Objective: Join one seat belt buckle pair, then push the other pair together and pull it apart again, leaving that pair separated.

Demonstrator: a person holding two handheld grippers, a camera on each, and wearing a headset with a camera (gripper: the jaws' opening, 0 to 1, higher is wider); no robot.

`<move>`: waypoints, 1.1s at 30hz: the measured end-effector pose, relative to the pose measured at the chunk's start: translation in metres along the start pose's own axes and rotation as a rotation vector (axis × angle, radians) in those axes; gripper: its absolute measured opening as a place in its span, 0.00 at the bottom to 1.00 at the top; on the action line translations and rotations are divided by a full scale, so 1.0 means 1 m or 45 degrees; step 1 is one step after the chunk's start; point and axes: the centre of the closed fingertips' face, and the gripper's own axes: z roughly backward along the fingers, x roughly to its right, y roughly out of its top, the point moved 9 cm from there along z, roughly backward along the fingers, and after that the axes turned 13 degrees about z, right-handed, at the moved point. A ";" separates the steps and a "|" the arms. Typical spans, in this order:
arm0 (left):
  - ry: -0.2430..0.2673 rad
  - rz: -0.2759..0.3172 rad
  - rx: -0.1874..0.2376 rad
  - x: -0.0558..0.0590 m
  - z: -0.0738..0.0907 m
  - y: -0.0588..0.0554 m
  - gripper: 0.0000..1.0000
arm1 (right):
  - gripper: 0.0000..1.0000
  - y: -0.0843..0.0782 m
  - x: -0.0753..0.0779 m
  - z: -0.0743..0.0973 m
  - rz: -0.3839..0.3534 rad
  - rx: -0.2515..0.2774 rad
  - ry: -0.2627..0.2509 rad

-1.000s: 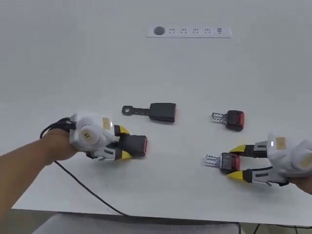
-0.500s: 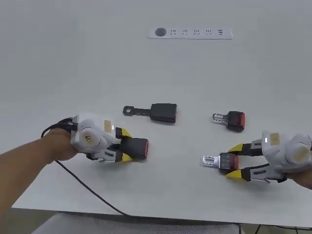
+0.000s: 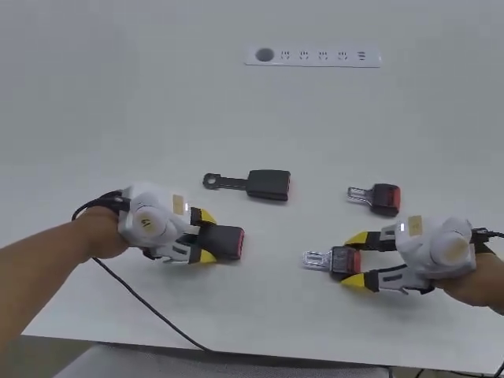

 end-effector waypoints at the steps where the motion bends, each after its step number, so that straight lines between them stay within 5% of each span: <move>1: 0.000 0.001 0.000 0.000 0.000 0.000 0.36 | 0.35 0.002 0.001 -0.003 0.005 0.012 0.000; 23: -0.005 0.001 -0.012 0.000 -0.002 0.001 0.36 | 0.35 0.058 0.013 -0.068 0.018 0.057 0.001; 33: -0.002 -0.004 -0.020 0.001 -0.002 0.002 0.36 | 0.35 0.070 0.018 -0.077 -0.009 0.042 -0.005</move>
